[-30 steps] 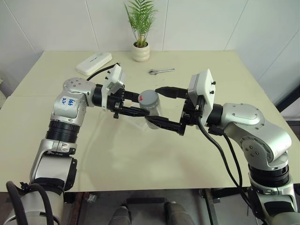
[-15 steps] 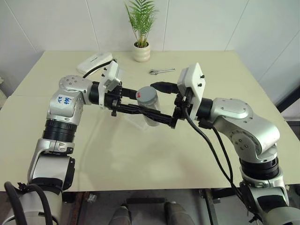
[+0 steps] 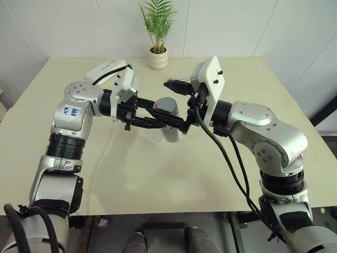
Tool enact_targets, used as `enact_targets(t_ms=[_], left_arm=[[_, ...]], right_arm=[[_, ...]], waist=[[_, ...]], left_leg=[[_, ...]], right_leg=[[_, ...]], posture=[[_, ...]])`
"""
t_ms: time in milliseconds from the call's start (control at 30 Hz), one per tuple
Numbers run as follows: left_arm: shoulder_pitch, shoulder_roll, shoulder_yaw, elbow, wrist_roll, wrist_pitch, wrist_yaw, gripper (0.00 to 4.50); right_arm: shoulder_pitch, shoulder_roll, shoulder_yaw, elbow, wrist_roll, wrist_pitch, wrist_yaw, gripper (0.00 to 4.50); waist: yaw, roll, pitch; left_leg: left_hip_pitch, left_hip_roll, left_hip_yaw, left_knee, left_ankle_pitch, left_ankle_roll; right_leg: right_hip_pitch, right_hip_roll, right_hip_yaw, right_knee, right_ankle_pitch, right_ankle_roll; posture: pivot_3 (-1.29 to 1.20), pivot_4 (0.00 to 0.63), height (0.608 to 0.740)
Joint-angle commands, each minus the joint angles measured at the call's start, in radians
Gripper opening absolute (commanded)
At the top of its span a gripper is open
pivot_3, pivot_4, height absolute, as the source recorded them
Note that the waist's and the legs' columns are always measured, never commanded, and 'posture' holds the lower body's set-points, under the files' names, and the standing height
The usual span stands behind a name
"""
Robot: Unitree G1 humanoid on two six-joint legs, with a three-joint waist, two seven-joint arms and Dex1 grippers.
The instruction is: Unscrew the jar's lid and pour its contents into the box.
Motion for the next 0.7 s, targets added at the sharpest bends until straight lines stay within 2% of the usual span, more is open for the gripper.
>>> enact_targets(t_ms=[33,700], left_arm=[[-0.039,0.017,-0.006,-0.035,0.013,-0.013,-0.012,2.02],[-0.053,0.03,-0.021,-0.029,0.047,0.056,0.011,2.02]], right_arm=[[-0.04,0.014,-0.001,-0.002,-0.009,0.002,-0.016,4.5],[-0.007,0.033,0.042,0.021,-0.059,-0.009,-0.017,4.5]], waist=[[-0.001,0.0,0.0],[-0.002,0.0,0.0]], left_leg=[[0.0,0.0,0.0,0.0,0.0,0.0],[0.0,0.0,0.0,0.0,0.0,0.0]], right_leg=[[0.0,0.0,0.0,0.0,0.0,0.0],[-0.001,0.0,0.0,0.001,0.0,0.0]], posture=[[0.0,0.15,0.74],[0.0,0.15,0.74]])
